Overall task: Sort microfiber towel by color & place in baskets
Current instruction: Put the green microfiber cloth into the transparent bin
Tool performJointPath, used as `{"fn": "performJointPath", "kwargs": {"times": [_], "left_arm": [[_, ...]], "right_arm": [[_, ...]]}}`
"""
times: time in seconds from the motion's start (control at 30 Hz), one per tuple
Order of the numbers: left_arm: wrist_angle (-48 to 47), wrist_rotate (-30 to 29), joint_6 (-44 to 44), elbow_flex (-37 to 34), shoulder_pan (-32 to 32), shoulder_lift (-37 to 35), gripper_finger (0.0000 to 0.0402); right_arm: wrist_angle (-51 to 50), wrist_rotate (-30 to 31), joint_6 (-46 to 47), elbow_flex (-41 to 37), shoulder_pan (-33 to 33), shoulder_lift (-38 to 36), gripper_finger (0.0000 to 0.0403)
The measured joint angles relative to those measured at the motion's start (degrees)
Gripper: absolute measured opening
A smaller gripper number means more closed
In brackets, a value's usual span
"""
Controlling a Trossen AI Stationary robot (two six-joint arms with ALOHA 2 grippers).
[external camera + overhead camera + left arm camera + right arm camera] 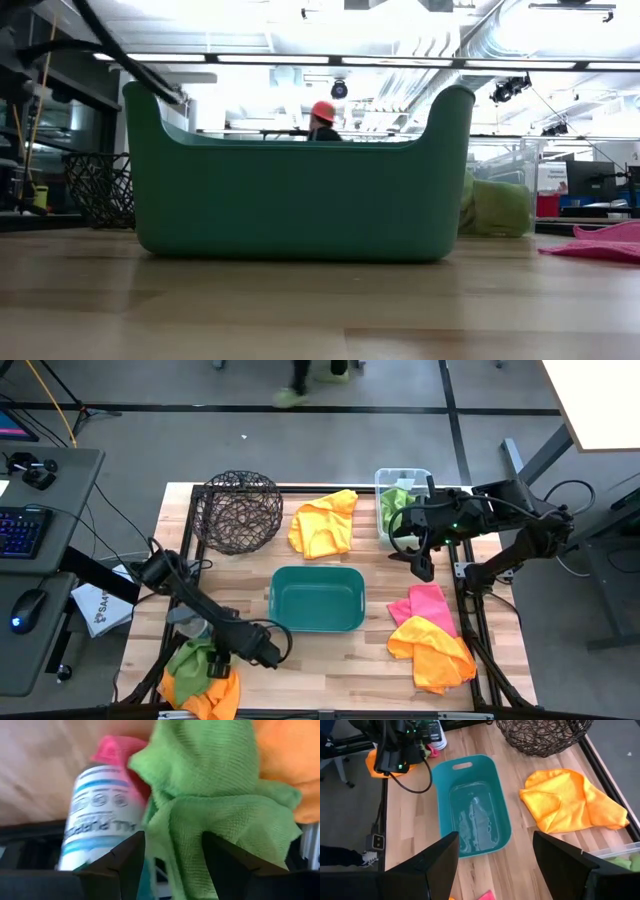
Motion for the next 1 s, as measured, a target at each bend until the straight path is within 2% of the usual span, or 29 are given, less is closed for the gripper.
{"fn": "performJointPath", "kwargs": {"times": [0.17, 0.23, 0.33, 0.4, 0.6, 0.87, 0.93, 1.0], "left_arm": [[0.3, 0.4, 0.4, 0.2, -0.5, 0.0, 0.0156], [0.1, 1.0, 0.5, 1.3, -0.5, 0.0, 0.0121], [0.0, 3.1, 2.6, 4.6, -0.3, 0.0, 0.0037], [-0.9, 2.9, 3.6, 8.2, 0.1, 0.0, 0.0012], [-2.2, -3.4, 6.3, 22.7, 1.7, -1.4, 0.0003], [-2.3, -14.1, 7.5, 44.5, 7.1, -6.5, 0.0001], [-2.2, -17.9, 9.0, 49.8, 8.7, -7.8, 0.0001], [-2.2, -24.3, 11.3, 54.7, 10.0, -8.8, 0.0]], "right_arm": [[0.0, 0.9, -0.2, 0.0, 0.0, 0.0, 0.025], [0.0, 0.9, -0.4, 0.0, 0.0, 0.0, 0.025], [0.0, 0.9, -0.4, 0.0, 0.0, 0.0, 0.025], [0.0, 1.0, -0.4, 0.0, 0.0, 0.0, 0.025], [0.0, 2.7, -0.1, 0.0, 0.0, 0.0, 0.025], [2.3, 2.7, -4.1, 0.0, 0.0, 0.0, 0.025], [3.5, 2.7, -4.9, 0.0, 0.0, 0.0, 0.025], [4.5, 2.7, -5.5, 0.0, 0.0, 0.0, 0.025]]}}
